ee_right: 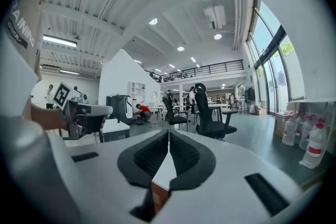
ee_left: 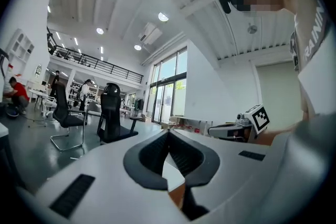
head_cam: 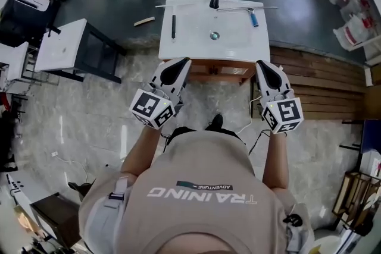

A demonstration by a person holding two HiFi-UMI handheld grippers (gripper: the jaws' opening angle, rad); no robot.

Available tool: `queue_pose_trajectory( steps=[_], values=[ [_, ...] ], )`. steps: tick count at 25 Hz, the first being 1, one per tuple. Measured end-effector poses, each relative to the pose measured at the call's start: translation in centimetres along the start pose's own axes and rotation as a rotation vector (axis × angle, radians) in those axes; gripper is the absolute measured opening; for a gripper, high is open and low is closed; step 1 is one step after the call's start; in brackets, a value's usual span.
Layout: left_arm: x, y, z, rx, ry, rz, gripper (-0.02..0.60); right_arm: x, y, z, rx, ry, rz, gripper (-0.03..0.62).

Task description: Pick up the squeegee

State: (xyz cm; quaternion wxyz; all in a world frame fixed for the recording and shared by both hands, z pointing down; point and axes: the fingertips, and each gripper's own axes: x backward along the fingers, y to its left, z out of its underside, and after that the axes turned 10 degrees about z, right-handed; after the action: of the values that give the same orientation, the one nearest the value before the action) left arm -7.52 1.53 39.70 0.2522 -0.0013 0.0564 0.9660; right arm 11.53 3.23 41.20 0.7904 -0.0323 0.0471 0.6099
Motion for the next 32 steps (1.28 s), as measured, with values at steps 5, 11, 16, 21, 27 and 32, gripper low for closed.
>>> queue_pose_trajectory(
  steps=[5,11,16,21,27,32],
  values=[
    [-4.2,3.4,0.2,0.003,0.012,-0.040,0.011,-4.1,-4.2,0.0,0.012,0.017,-0.015,0.032],
    [-7.3,7.5,0.8,0.013,0.036,-0.051,0.011,-9.1,-6.1,0.5,0.004,0.040,-0.027,0.032],
    [-8.4,12.3,0.6,0.013,0.032,-0.041,0.011,-14.3,-6.5,1.0,-0.024,0.061,-0.012,0.032],
    [-9.6,17.9,0.1,-0.003,0.051,-0.001,0.011,-19.2,-6.4,0.9,-0.013,0.093,0.045,0.032],
    [-12.1,21.8,-0.2,-0.024,0.071,0.083,0.011,-23.4,-8.3,1.8,0.001,0.117,0.156,0.034],
    [-14.7,23.2,-0.4,-0.029,0.064,0.090,0.011,-25.3,-11.3,3.4,-0.005,0.146,0.195,0.034]
  ],
)
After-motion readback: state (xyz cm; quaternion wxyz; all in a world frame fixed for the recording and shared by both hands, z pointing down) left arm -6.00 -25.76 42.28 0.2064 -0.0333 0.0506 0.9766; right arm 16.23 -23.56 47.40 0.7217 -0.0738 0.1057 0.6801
